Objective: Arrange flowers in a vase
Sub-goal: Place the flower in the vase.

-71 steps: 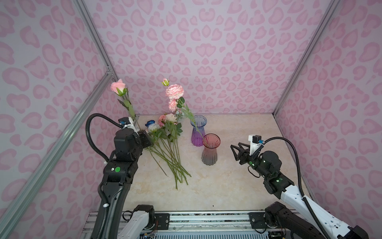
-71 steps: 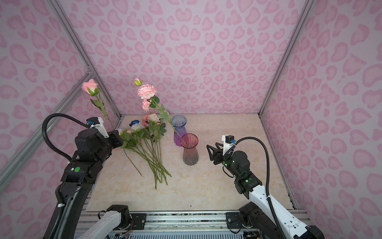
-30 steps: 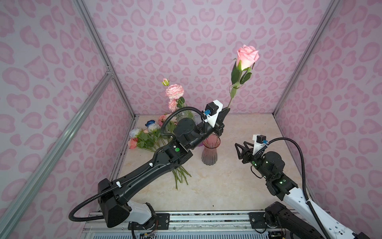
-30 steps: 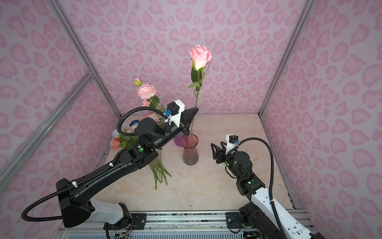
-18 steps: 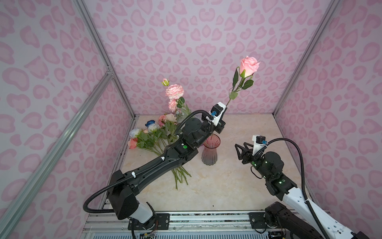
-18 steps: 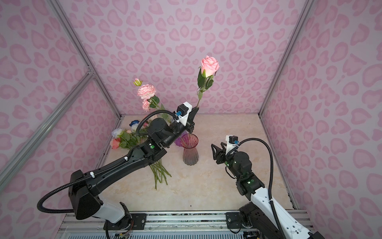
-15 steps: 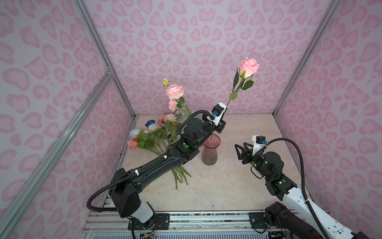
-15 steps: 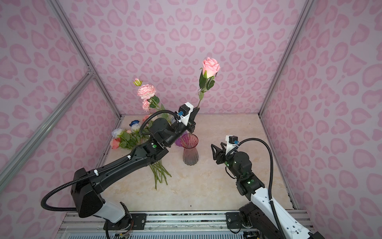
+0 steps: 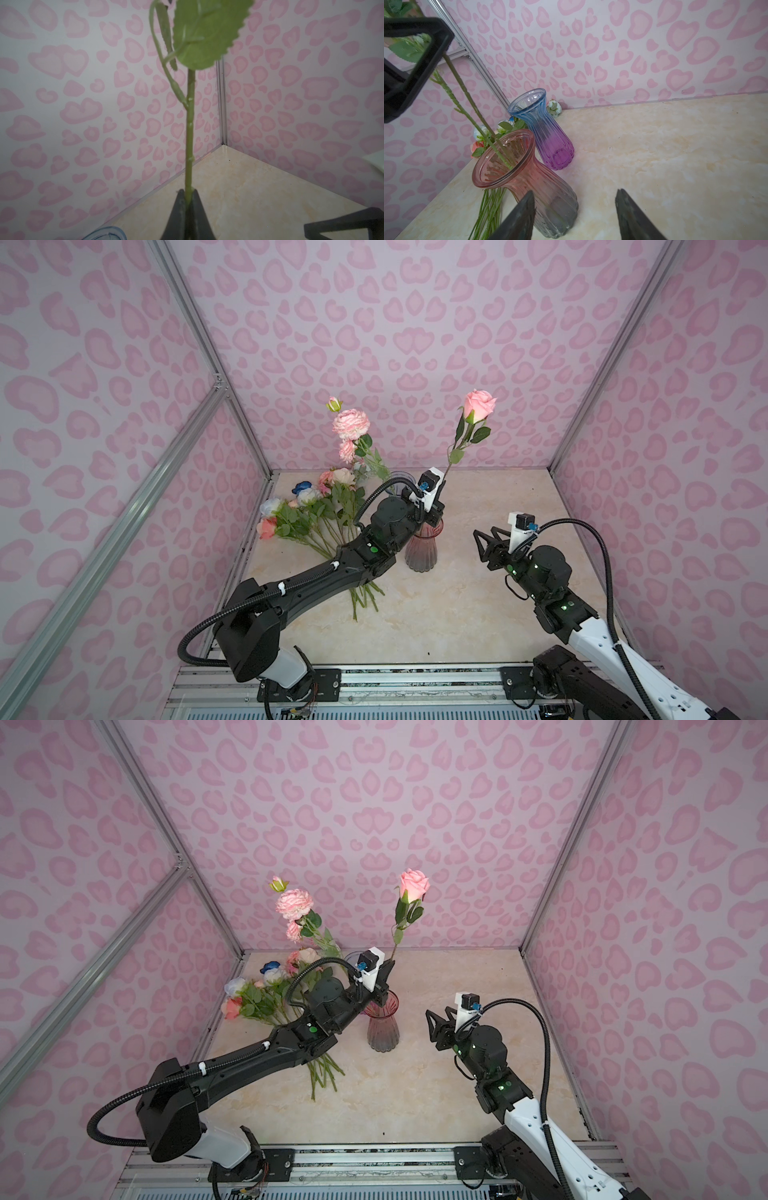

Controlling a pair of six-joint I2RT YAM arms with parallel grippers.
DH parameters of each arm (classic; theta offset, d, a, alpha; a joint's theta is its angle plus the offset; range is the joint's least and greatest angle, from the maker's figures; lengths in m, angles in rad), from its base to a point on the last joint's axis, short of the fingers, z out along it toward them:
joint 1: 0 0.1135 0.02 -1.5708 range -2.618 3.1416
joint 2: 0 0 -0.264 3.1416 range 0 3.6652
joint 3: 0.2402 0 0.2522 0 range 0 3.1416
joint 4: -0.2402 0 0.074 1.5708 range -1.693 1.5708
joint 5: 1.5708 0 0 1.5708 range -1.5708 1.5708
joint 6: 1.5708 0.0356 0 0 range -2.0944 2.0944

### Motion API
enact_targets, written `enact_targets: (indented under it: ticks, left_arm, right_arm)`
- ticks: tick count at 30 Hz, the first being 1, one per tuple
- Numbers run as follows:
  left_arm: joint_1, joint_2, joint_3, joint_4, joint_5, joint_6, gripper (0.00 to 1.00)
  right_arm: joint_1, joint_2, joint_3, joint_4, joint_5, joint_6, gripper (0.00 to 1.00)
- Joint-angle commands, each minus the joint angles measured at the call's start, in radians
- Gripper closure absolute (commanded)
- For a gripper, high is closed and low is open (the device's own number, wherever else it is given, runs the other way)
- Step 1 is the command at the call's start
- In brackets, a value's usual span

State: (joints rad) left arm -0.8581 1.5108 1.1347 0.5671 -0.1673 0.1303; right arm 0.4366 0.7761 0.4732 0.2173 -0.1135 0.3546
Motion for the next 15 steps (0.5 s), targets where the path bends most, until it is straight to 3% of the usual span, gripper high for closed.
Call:
enact_targets:
  ticks: [1,7,11,15]
  left_arm:
    - [-0.001,-0.028,-0.006,-0.032,-0.044,-0.055,0.84]
    - [-0.002,-0.05,-0.033,-0.074,-0.034,-0.12,0.69]
    - [-0.008,-0.078,-0.008,-0.151,-0.07,-0.156,0.65]
    - [-0.025,-0.168,0.025,-0.273,-0.088,-0.18,0.45]
  right_arm:
    - [-0.001,0.008,-0.008,0.02,-0.015,0.003,0.37]
    - [0.001,-0.002,-0.01,0.024,-0.015,0.018,0.37]
    - [0.001,-0.009,-0.004,0.012,-0.01,0.02,0.37]
    - [0.0,-0.015,0.001,0.0,-0.005,0.015,0.37]
